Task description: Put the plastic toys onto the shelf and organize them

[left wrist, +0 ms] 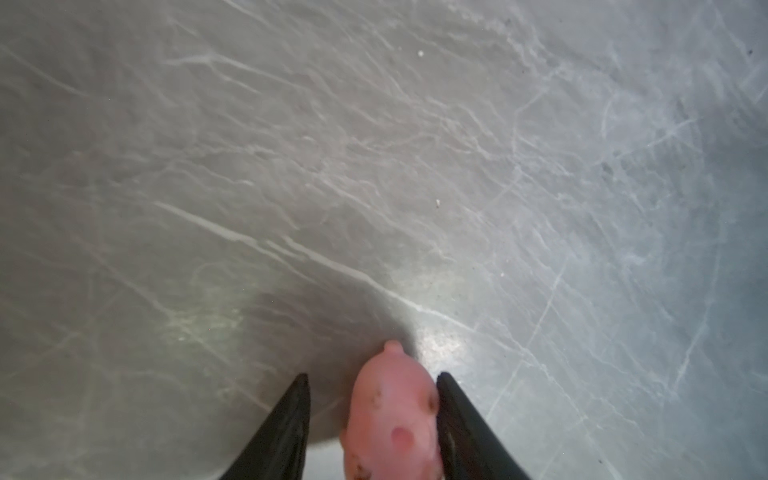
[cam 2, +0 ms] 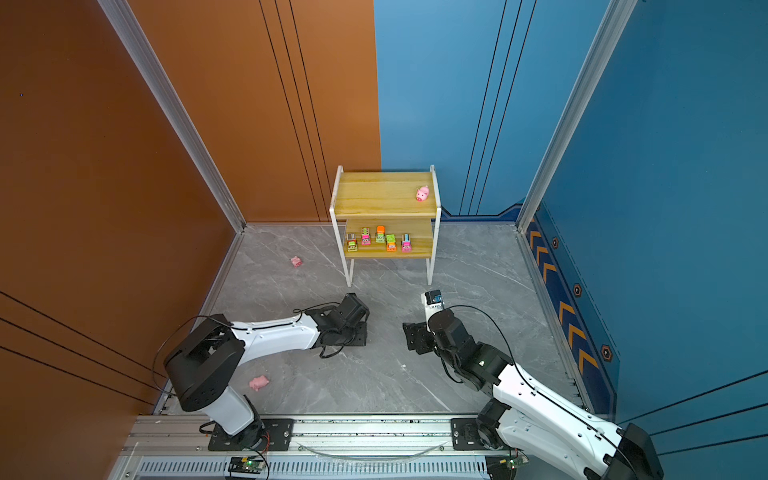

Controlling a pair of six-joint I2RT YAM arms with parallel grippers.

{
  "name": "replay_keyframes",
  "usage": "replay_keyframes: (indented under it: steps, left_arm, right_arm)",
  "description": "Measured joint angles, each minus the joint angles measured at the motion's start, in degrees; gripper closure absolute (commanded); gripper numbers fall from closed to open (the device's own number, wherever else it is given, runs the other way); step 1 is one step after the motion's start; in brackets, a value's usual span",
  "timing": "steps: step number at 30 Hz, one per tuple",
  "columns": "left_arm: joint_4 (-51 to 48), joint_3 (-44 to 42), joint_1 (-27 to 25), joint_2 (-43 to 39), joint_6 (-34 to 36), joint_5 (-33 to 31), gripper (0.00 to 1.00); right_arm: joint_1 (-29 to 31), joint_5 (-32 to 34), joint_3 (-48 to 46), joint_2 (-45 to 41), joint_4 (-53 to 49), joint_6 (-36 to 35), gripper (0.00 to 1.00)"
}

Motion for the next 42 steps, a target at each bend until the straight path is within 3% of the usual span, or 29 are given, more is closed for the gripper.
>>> replay_keyframes:
  steps: [15,26,34,42]
  left_arm:
    - [-4.83,-8.74,8.20,-12.35,2.16,-0.02,0.49]
    - [-7.52,-12.70,12.63,-18.25,3.26,0.04,0.50]
    - [-9.88,-13.16,14.71,-29.00,3.85,1.90,0.44]
    - [-13.64,-13.05,15.93,-38.23,5.49,4.83,0.42]
  right_arm:
    - [8.11,2.03,0.26,10.67,3.50,0.44,0.20]
    - [15.04,3.19,5.16,26.53,12.79,4.33,0.22]
    - [16.57,-3.48,7.72,39.67,26.23,6.43,0.32]
    - [16.02,-8.68,11.21,47.58,35.67,7.39,0.42]
